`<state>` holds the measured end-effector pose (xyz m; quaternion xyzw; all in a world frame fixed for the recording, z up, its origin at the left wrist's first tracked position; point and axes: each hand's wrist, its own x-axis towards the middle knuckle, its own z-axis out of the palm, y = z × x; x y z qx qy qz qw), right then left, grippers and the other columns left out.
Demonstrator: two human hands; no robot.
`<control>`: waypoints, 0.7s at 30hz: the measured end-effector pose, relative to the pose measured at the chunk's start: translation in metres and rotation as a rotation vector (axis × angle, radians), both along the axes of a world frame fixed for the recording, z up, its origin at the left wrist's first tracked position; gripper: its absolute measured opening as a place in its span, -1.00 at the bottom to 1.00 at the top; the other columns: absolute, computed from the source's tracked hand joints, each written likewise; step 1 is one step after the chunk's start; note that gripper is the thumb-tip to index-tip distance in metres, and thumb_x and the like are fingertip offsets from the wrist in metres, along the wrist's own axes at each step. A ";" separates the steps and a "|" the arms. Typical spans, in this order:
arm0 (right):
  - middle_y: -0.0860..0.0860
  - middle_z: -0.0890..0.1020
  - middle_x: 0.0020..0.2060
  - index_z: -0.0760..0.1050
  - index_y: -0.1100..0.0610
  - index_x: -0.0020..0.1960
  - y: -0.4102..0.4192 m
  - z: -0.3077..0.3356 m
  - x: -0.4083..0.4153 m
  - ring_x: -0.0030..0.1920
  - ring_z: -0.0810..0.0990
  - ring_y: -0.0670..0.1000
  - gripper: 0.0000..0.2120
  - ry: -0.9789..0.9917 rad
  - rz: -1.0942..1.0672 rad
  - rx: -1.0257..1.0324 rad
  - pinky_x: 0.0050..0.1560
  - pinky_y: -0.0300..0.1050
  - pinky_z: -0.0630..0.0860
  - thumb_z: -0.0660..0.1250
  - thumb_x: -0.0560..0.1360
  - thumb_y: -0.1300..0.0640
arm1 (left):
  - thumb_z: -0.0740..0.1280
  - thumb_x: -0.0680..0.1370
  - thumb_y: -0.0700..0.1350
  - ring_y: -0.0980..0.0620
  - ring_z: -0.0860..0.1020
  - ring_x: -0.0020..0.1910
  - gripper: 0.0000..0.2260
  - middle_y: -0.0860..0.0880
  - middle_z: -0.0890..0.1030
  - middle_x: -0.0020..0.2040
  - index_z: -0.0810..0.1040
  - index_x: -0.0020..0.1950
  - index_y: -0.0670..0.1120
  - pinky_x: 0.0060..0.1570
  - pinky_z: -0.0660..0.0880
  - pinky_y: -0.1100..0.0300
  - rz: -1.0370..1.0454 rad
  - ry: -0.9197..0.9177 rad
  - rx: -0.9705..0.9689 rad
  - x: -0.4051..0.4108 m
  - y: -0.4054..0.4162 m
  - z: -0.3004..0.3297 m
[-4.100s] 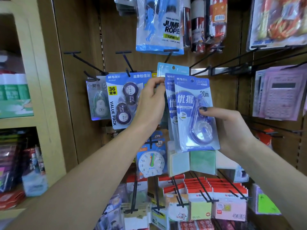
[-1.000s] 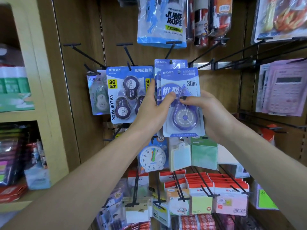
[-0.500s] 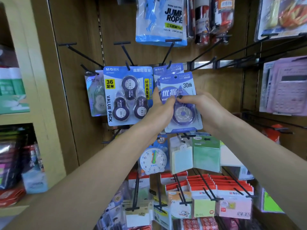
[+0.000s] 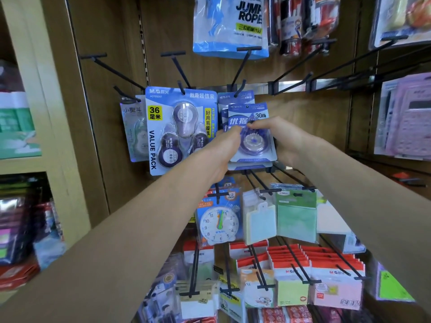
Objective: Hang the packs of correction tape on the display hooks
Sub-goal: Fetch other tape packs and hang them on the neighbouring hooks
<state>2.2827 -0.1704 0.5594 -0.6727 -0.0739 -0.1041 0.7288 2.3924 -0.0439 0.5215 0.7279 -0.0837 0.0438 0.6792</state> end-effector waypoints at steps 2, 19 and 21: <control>0.21 0.71 0.09 0.61 0.21 0.17 0.000 -0.001 0.000 0.05 0.66 0.17 -0.82 0.004 -0.002 -0.002 0.10 0.02 0.65 0.34 0.60 0.20 | 0.30 0.21 0.40 -0.12 0.58 0.34 -0.15 0.00 0.58 0.41 0.38 0.51 0.20 0.27 0.55 -0.19 -0.019 0.005 0.040 -0.012 0.001 -0.001; 0.30 0.65 0.28 0.55 0.31 0.38 -0.020 -0.043 -0.051 0.23 0.67 0.30 -0.66 -0.090 0.172 0.086 0.25 0.19 0.61 0.27 0.65 0.24 | 0.44 0.56 -0.26 -0.02 0.74 0.00 -0.68 -0.06 0.74 0.11 0.54 0.22 0.05 -0.07 0.64 0.09 -0.120 -0.248 -0.175 -0.151 0.011 -0.012; 0.27 0.66 0.29 0.55 0.28 0.39 -0.019 -0.045 -0.054 0.26 0.67 0.26 -0.67 -0.114 0.197 0.047 0.35 0.23 0.56 0.25 0.66 0.26 | 0.42 0.57 -0.27 -0.04 0.74 0.02 -0.64 -0.06 0.74 0.11 0.53 0.33 -0.01 0.00 0.64 0.04 -0.097 -0.264 -0.219 -0.151 0.011 -0.012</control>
